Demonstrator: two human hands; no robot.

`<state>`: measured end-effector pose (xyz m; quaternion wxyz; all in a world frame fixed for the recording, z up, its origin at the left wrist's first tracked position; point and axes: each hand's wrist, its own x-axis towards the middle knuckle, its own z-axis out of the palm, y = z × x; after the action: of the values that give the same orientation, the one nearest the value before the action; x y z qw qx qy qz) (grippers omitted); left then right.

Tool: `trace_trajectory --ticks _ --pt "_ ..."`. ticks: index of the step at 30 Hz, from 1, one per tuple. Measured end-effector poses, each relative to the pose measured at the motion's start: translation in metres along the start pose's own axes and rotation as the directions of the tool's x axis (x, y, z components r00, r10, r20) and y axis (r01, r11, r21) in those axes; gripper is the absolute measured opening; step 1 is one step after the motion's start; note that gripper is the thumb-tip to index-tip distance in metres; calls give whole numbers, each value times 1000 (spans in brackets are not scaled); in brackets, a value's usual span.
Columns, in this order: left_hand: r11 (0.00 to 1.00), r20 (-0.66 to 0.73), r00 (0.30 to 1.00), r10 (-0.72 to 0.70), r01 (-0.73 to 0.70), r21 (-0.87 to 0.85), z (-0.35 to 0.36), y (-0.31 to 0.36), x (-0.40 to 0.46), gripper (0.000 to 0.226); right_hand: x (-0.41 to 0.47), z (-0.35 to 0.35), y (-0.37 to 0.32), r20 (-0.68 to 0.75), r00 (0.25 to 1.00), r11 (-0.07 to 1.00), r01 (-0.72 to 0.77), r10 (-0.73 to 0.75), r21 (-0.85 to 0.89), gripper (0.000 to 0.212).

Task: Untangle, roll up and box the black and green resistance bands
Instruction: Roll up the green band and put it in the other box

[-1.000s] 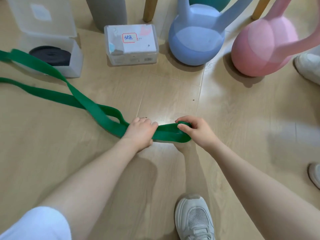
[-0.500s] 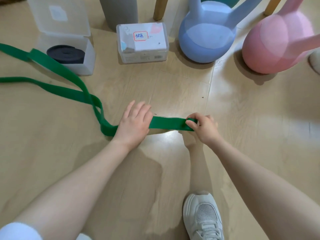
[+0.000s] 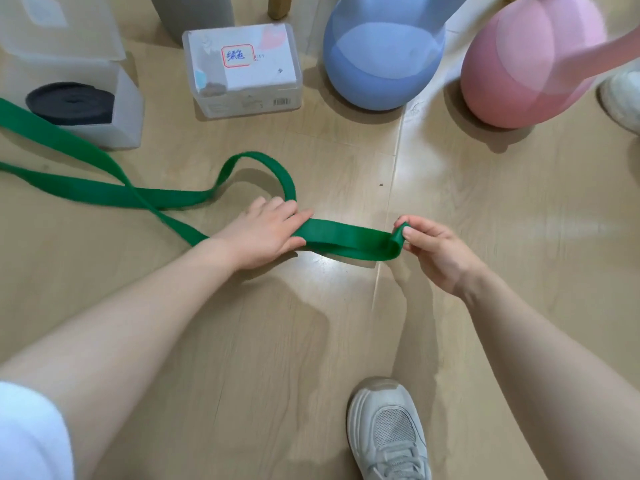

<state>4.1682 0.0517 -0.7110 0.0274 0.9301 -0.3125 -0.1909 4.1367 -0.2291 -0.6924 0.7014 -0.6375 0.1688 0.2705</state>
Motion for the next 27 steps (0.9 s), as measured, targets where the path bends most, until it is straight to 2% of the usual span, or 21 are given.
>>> trace_trajectory --ticks 2,4,5,7,9,13,15,16,17,18,19,21,23,24,25,27 --pt "999 -7 999 43 -42 34 1 1 0 49 -3 -9 -1 23 998 984 -56 61 -171 16" --pt "997 -18 999 43 -42 58 3 10 5 43 -5 -7 0 29 991 910 -109 131 -400 20" --pt "995 -35 998 53 -50 81 6 17 10 40 -5 -4 0 21 990 886 -115 139 -449 18" --pt "988 -78 994 72 -60 143 12 33 19 35 -3 3 2 -4 993 878 -110 122 -466 16" --pt "991 -169 983 66 -45 126 17 44 24 37 -2 7 3 -23 995 884 -96 96 -457 17" --pt "999 -349 937 22 -36 -32 24 61 20 39 -6 9 -6 -7 999 927 -48 49 -371 17" --pt "996 -380 925 30 -62 -71 22 64 16 42 -11 13 -13 43 999 952 -3 17 -307 15" --pt "980 -364 931 16 -86 -178 17 65 14 47 -13 17 -16 55 998 964 18 -3 -265 15" --pt "919 -330 944 -34 -100 -381 9 67 12 51 -15 21 -20 54 998 975 39 -27 -220 15" --pt "778 -271 957 -104 -91 -622 -3 71 10 51 -17 27 -24 43 998 983 60 -54 -175 15" --pt "576 -204 967 -153 -81 -813 -15 75 7 50 -18 34 -29 30 996 988 85 -82 -127 14" --pt "218 -146 962 -232 -95 -971 -34 84 -1 43 -19 50 -41 7 990 989 144 -144 -19 14" --pt "-52 -118 931 -345 -145 -988 -49 91 -14 35 -21 70 -56 -26 981 980 195 -194 43 16" --pt "-153 -79 899 -431 -159 -975 -57 93 -21 32 -23 81 -66 -36 976 976 215 -213 35 17" --pt "-203 -31 848 -529 -162 -966 -66 92 -27 28 -25 93 -76 -38 971 971 238 -237 6 19" --pt "-220 49 730 -681 -141 -965 -86 80 -40 18 -29 116 -95 -17 962 962 270 -271 -47 19"
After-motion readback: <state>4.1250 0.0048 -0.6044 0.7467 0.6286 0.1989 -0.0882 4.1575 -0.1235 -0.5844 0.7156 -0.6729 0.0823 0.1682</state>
